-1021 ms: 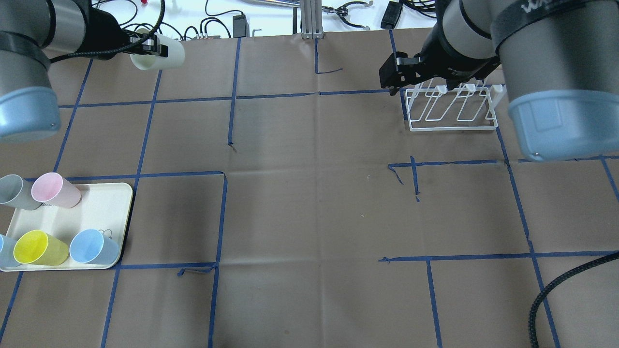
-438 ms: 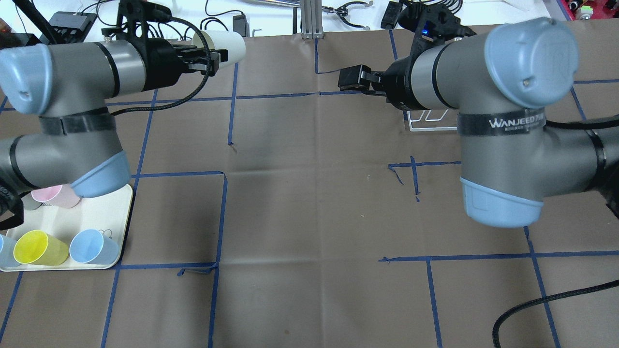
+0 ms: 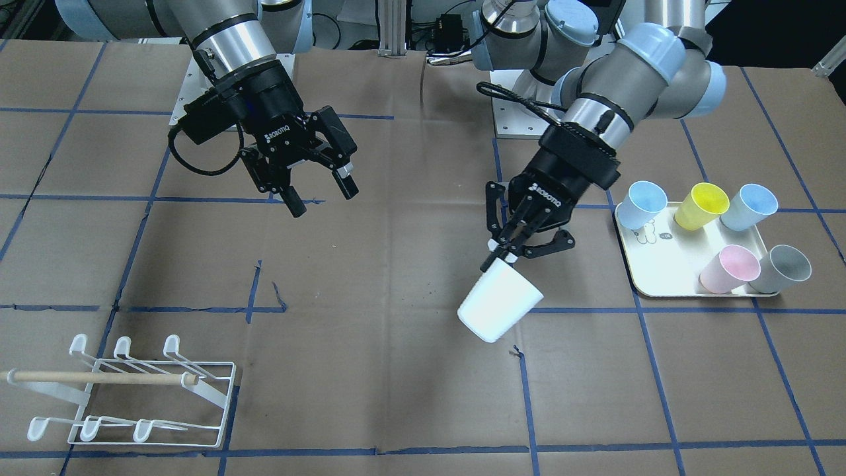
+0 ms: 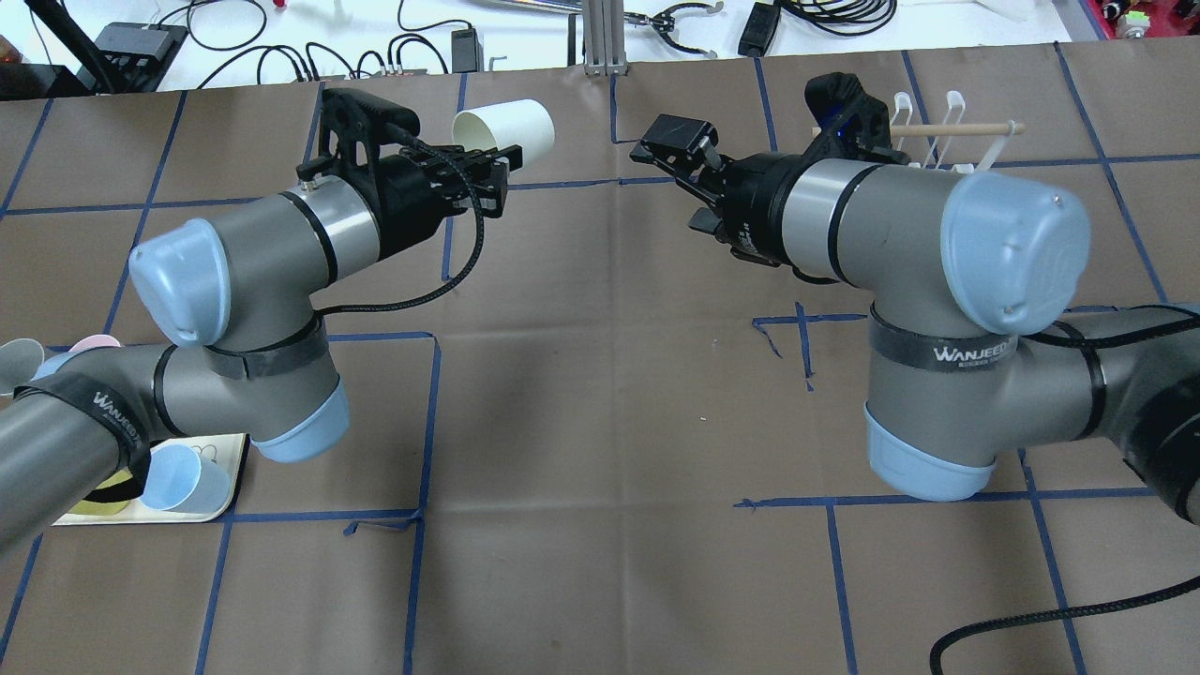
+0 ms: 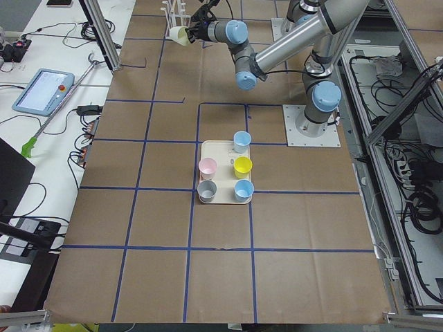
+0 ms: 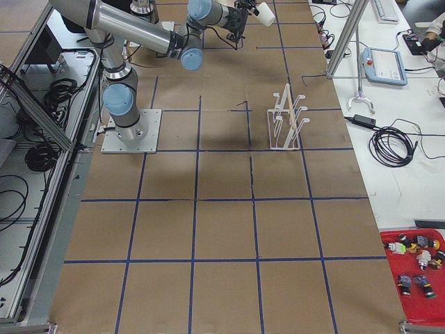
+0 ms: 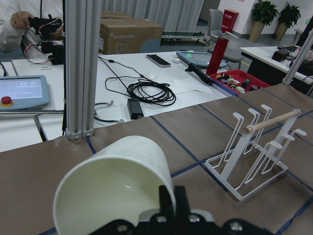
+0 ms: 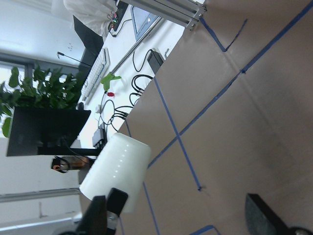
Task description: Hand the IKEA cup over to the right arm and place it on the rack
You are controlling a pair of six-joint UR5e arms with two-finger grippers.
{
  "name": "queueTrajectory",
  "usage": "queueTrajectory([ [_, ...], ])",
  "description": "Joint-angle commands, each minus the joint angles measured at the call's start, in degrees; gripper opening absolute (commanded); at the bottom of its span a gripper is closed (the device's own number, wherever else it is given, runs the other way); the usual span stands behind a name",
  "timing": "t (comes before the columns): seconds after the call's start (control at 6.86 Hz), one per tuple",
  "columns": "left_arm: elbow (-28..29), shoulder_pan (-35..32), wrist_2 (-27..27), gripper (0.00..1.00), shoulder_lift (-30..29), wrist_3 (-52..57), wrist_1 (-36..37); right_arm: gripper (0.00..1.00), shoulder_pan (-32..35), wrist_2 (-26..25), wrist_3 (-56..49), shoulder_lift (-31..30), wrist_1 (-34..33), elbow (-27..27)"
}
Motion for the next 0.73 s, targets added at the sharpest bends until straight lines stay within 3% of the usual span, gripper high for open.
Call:
queueTrajectory([
  [0.0, -0.97, -3.27, -0.96, 0.00, -0.74, -10.69, 6.20, 0.99, 0.15, 0.98, 19.03, 2.50, -14.86, 3.02],
  [0.15, -1.41, -3.36, -3.14, 0.00, -0.47, -14.13, 7.16, 1.00, 0.15, 0.98, 20.22, 4.26, -17.44, 3.47],
  [0.58, -1.50, -3.54, -3.96, 0.00, -0.82, -16.19, 7.70, 1.00, 0.24, 0.80, 20.76, 5.33, -17.12, 3.47],
])
